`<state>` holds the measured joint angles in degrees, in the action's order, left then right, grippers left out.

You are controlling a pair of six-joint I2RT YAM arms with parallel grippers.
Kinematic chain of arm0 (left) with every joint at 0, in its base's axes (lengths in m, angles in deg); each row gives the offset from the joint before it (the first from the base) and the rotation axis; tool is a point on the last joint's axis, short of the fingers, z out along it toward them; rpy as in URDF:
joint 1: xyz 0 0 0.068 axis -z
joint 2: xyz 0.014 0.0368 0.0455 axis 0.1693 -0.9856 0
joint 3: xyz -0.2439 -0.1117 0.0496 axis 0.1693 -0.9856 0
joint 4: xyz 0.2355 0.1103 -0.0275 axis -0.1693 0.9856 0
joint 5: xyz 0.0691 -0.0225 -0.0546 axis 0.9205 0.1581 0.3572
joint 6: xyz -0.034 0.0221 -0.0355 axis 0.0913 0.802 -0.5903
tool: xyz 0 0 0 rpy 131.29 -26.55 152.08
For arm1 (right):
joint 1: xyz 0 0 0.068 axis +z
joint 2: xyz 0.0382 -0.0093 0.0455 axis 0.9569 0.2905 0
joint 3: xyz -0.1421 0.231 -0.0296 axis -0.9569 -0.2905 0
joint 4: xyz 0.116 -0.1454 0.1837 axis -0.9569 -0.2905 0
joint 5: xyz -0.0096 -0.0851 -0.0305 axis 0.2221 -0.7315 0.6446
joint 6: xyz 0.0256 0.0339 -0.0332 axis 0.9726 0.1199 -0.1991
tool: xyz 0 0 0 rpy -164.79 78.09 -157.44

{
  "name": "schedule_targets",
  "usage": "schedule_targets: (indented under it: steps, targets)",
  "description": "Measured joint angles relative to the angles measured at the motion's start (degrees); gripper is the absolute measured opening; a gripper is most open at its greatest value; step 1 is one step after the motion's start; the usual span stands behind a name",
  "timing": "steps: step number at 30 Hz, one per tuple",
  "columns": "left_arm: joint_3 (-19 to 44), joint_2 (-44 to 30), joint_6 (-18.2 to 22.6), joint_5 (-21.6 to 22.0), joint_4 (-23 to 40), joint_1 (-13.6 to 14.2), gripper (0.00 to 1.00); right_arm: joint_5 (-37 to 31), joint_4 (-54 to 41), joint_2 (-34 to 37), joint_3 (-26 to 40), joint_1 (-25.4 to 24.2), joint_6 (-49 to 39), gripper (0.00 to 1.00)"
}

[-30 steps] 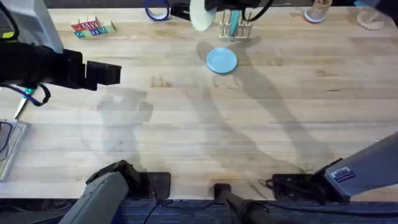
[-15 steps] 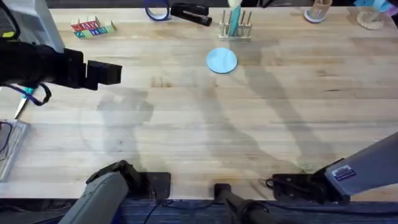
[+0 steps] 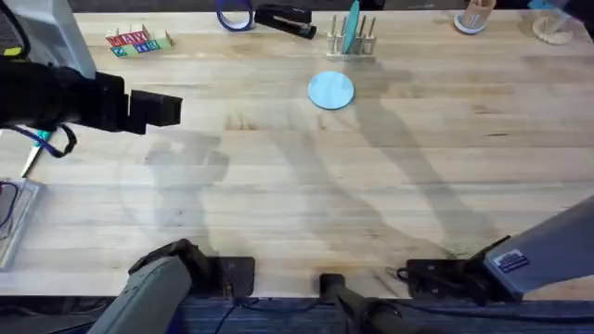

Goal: Pick up the plates from the table one by one and place each into a slot on the dish rack.

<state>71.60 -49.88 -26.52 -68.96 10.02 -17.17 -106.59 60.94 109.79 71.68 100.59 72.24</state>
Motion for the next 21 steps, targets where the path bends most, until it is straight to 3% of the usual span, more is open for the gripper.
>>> schedule_targets:
  steps: [9, 21]
  targets:
    - [0.0, 0.0, 0.0, 0.0, -0.2, 0.0, 0.995, -7.4, 2.3, 0.0, 0.0, 2.6, 1.7, 0.032]
    - [0.0, 0.0, 0.0, 0.0, -0.2, 0.0, 0.994, -7.5, 5.3, 1.6, 0.1, 2.2, -1.0, 0.032]
